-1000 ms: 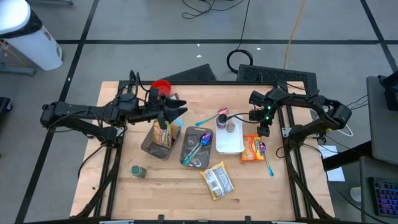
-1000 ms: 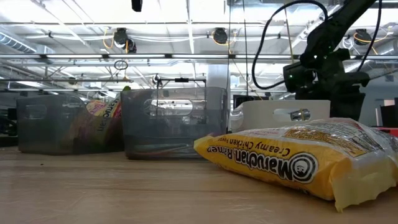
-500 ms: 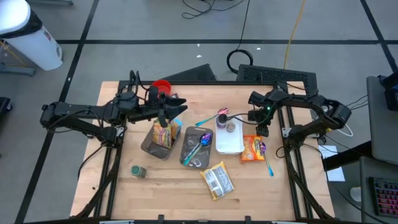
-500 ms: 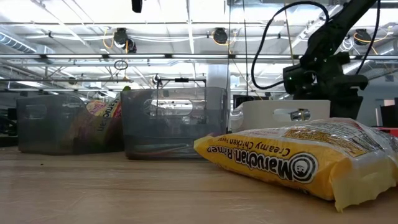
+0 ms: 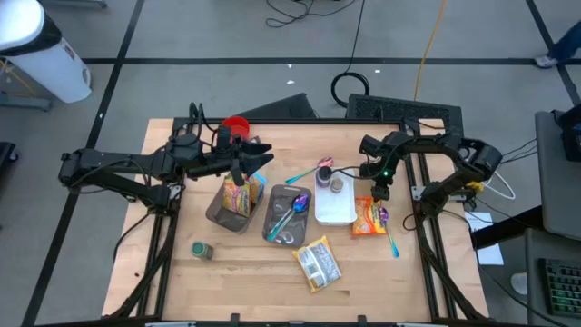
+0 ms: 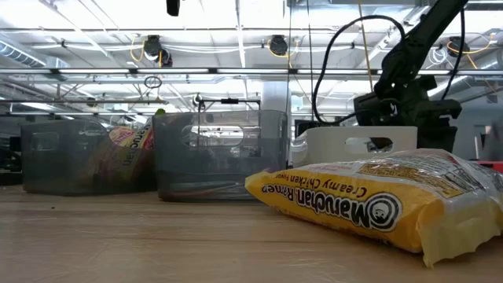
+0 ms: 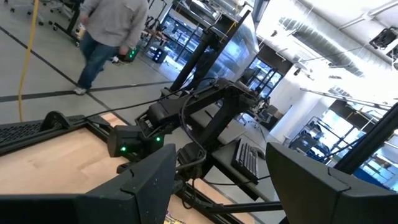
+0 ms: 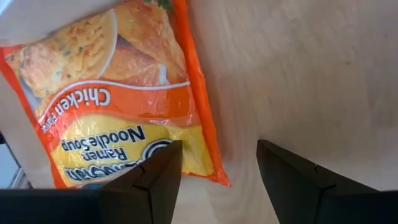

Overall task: Pick & Place Food Item
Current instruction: Put the orange pack into the left gray bin

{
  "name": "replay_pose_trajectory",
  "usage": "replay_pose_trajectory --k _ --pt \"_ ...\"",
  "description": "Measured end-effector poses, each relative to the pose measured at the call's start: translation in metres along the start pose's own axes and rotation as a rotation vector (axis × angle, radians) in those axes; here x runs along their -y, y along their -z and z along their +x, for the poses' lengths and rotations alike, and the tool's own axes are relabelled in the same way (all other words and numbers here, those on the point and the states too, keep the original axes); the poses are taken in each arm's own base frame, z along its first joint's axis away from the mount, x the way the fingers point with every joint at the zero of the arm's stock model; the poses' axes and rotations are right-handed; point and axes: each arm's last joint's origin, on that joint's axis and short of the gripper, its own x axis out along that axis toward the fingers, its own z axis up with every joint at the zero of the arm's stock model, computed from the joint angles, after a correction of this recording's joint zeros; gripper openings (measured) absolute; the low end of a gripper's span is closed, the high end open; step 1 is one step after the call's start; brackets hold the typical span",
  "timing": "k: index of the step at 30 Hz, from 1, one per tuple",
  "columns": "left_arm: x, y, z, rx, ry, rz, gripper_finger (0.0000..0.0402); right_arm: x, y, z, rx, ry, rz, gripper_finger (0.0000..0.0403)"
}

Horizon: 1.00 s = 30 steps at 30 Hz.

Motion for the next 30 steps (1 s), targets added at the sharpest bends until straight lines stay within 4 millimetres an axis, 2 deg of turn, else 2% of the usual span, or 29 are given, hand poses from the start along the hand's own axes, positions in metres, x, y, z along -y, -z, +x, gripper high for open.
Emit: replay_pose_trajectory --k 4,8,23,30 --pt "0.0000 0.0000 0.0000 0.000 0.000 0.000 0.0257 -0.0003 0.0001 0.0003 0.002 -0.010 0.000 0.0198" --pt "0.0000 0.0000 0.0000 0.000 0.000 0.000 0.0257 -0.0019 0.0000 0.0013 0.008 -0.039 -0.006 0.0176" --pt "0.0000 0.0000 0.0000 0.000 0.000 0.000 0.0257 -0.0086 -0.0022 0.0051 -0.014 -0.034 -0.040 0.0010" --pt "0.0000 0.0000 0.0000 0.000 0.000 -0.004 0.0257 -0.0089 -0.0028 0.0040 -0.016 -0.032 -0.007 0.0002"
